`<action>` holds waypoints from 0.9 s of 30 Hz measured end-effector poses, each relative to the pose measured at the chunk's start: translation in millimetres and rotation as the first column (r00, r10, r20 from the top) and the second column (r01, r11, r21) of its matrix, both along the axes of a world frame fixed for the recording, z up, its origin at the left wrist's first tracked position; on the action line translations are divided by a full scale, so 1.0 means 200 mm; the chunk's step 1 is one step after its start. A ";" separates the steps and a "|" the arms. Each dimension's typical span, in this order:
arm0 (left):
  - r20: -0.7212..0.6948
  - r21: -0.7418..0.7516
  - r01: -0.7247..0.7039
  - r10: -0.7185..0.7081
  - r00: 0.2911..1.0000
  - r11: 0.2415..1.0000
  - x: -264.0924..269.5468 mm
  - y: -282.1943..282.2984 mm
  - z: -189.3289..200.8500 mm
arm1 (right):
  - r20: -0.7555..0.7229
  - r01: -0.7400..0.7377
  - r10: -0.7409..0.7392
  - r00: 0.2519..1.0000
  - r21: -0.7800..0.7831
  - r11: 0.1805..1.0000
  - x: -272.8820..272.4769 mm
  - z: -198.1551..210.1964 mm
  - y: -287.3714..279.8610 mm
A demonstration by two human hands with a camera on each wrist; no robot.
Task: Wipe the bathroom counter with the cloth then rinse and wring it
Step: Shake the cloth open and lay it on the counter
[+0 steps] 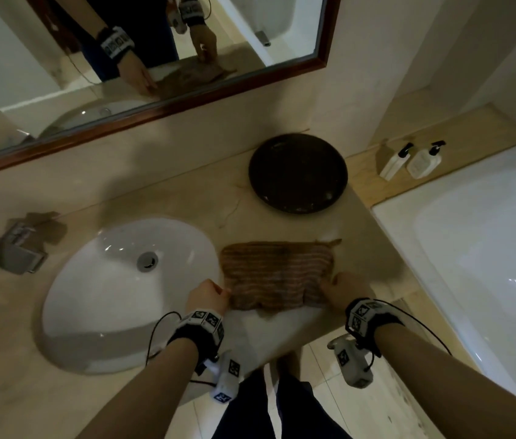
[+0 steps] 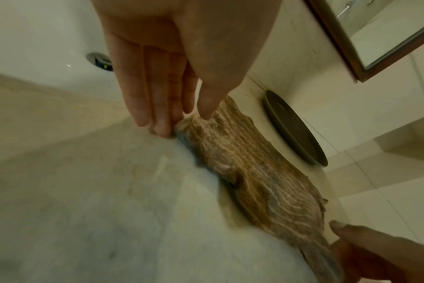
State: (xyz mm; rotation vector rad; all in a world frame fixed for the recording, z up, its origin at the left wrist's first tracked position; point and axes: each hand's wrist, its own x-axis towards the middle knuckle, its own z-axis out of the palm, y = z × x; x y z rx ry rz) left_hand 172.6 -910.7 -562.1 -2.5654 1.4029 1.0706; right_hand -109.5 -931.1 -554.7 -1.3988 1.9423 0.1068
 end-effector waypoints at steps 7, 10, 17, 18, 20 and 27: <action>-0.057 0.042 -0.116 0.118 0.991 0.992 -0.04 0.10 -0.02 | 0.245 0.330 -0.325 0.913 0.024 0.944 0.06 -0.08 0.17; -0.095 0.056 -0.149 0.154 0.984 0.987 -0.03 0.08 -0.02 | 0.194 0.361 -0.372 0.908 0.094 0.928 0.07 -0.08 0.18; 0.056 0.020 0.014 -0.015 0.998 1.000 0.08 0.03 0.01 | -0.108 0.073 -0.064 0.992 0.083 0.994 0.01 0.00 0.09; 0.063 0.035 0.045 -0.047 0.997 0.998 0.10 0.03 0.02 | -0.135 0.042 -0.029 0.990 0.095 0.995 -0.02 0.02 0.07; 0.056 0.038 0.066 -0.068 0.996 0.997 0.11 0.03 0.06 | -0.103 0.047 -0.036 0.994 0.109 0.993 -0.04 0.05 0.05; 0.201 -0.297 0.539 -0.500 0.842 0.788 -0.18 0.02 0.05 | 0.045 -0.179 0.204 0.978 -0.330 0.927 0.18 0.04 0.04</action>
